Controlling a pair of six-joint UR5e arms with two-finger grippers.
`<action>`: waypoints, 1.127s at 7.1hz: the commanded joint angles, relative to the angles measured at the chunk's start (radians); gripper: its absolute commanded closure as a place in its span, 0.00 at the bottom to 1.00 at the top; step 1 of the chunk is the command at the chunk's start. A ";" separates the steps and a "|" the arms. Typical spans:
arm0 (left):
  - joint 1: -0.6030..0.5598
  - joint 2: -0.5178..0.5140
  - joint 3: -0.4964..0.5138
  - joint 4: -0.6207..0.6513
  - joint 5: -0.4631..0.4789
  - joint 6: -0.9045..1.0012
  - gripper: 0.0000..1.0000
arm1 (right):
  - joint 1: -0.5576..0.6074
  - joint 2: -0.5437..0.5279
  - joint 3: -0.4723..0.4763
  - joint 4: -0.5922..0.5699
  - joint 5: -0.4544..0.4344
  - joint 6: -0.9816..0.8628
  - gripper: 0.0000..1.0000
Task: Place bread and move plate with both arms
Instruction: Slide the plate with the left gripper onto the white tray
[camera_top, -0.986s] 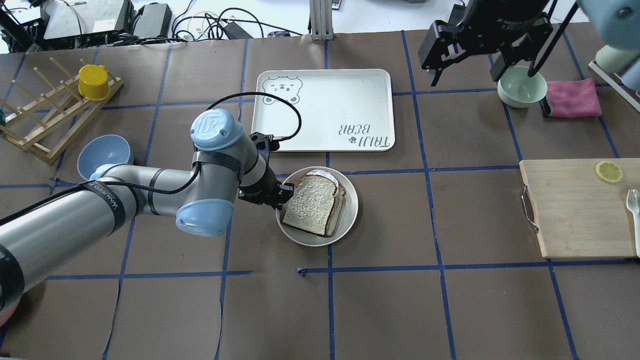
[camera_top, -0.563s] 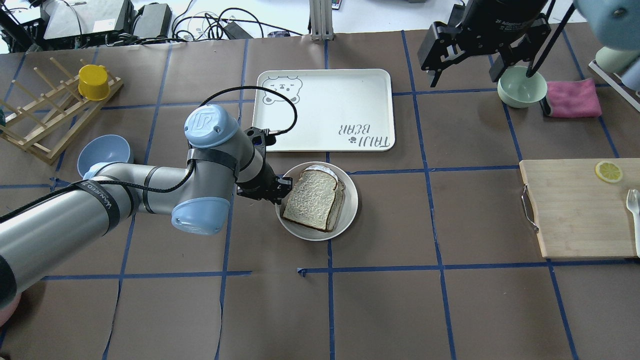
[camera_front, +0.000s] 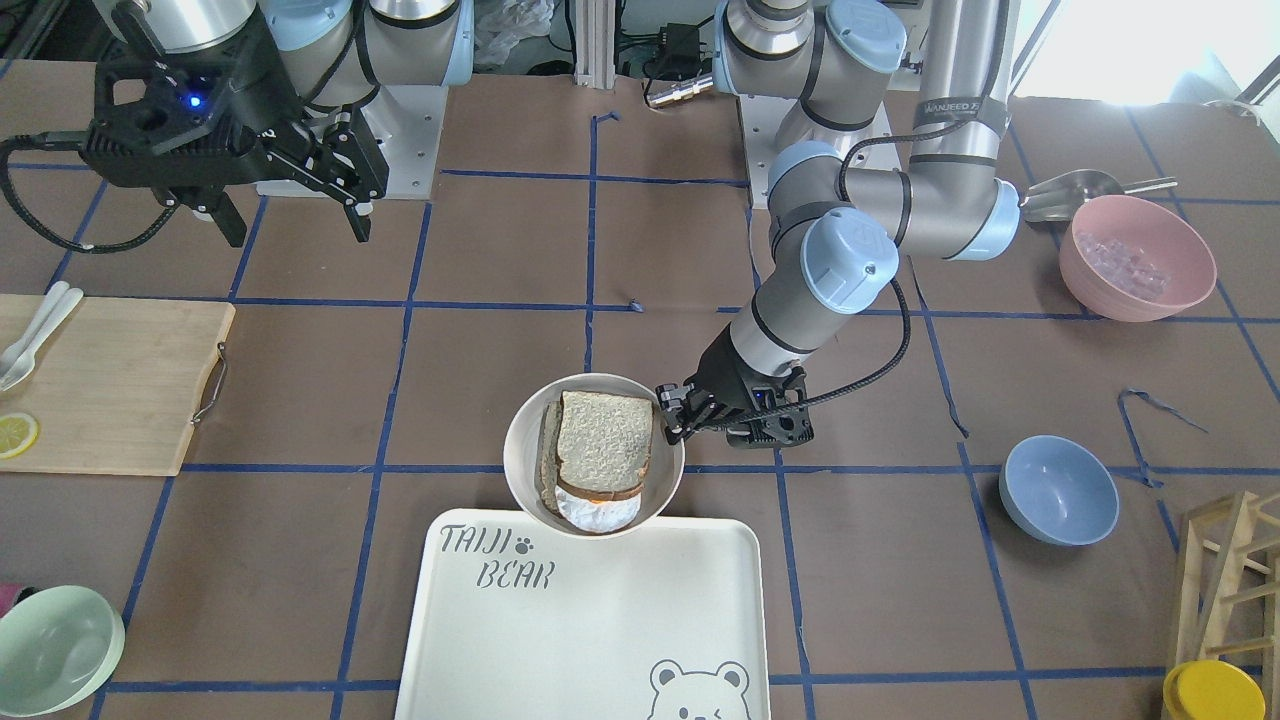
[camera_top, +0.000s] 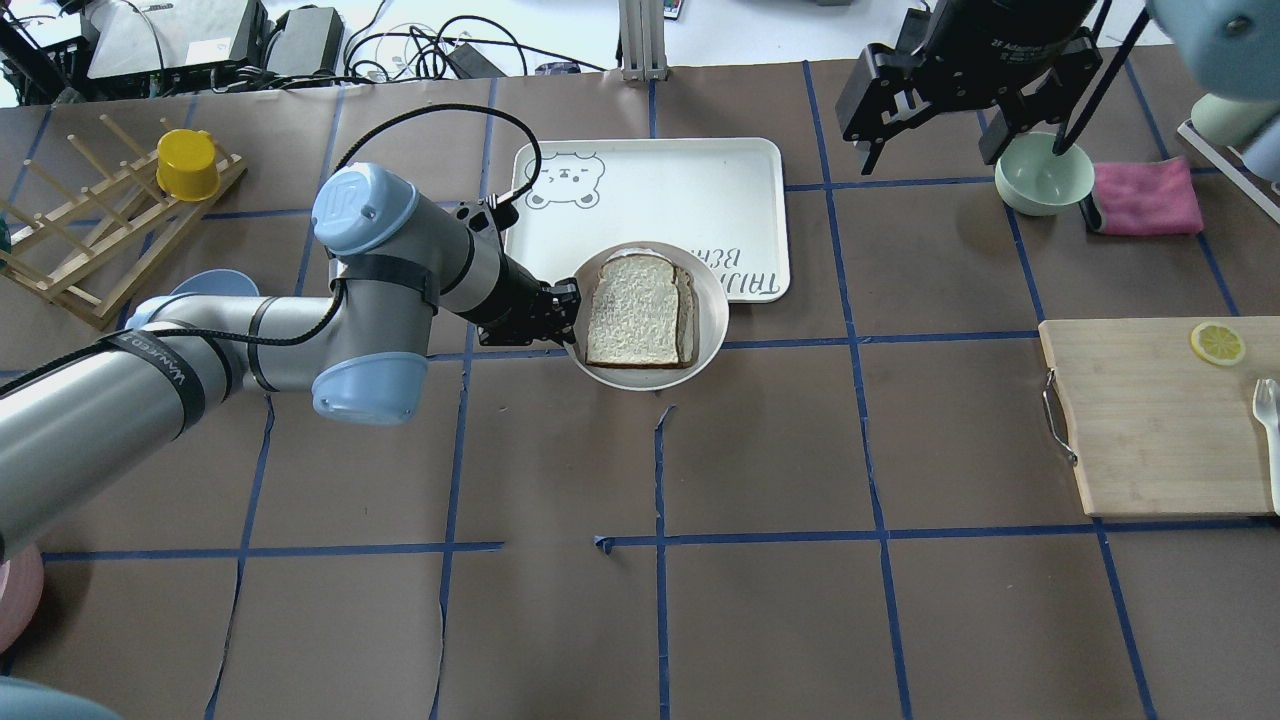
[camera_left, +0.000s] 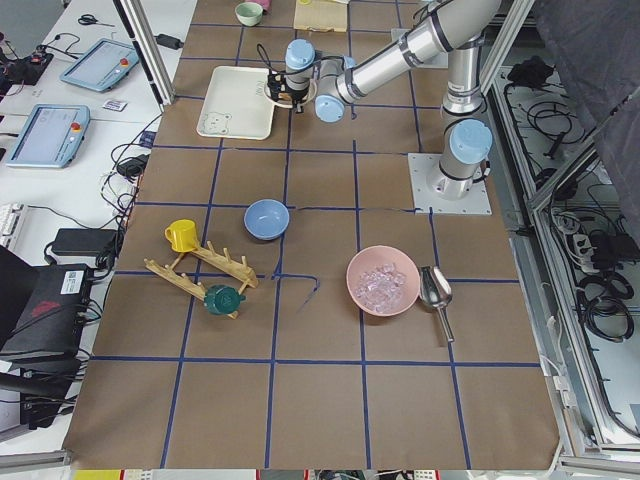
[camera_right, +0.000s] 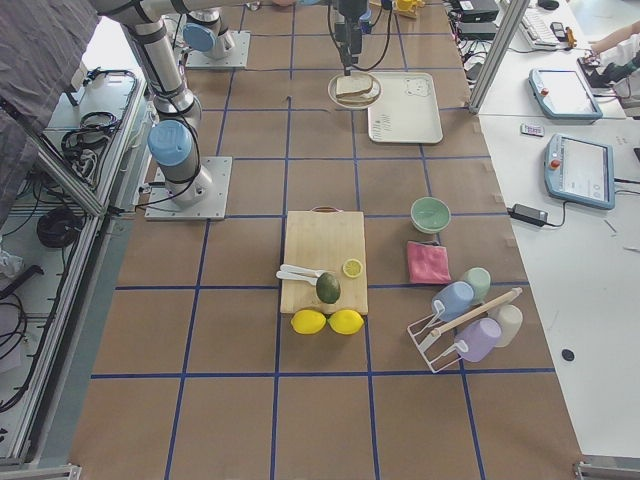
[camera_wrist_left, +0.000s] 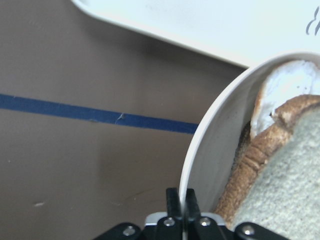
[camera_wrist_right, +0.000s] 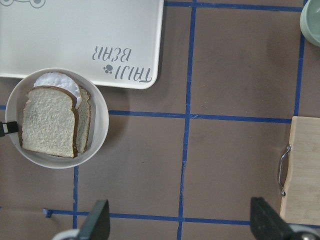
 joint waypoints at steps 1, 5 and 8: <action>0.009 -0.091 0.214 -0.112 -0.010 -0.005 1.00 | 0.000 0.000 -0.001 -0.001 0.000 0.000 0.00; 0.010 -0.331 0.469 -0.112 0.001 -0.003 1.00 | -0.002 0.000 -0.001 -0.001 0.000 -0.001 0.00; 0.010 -0.373 0.469 -0.110 -0.001 -0.003 1.00 | -0.002 0.000 -0.001 -0.001 0.000 -0.001 0.00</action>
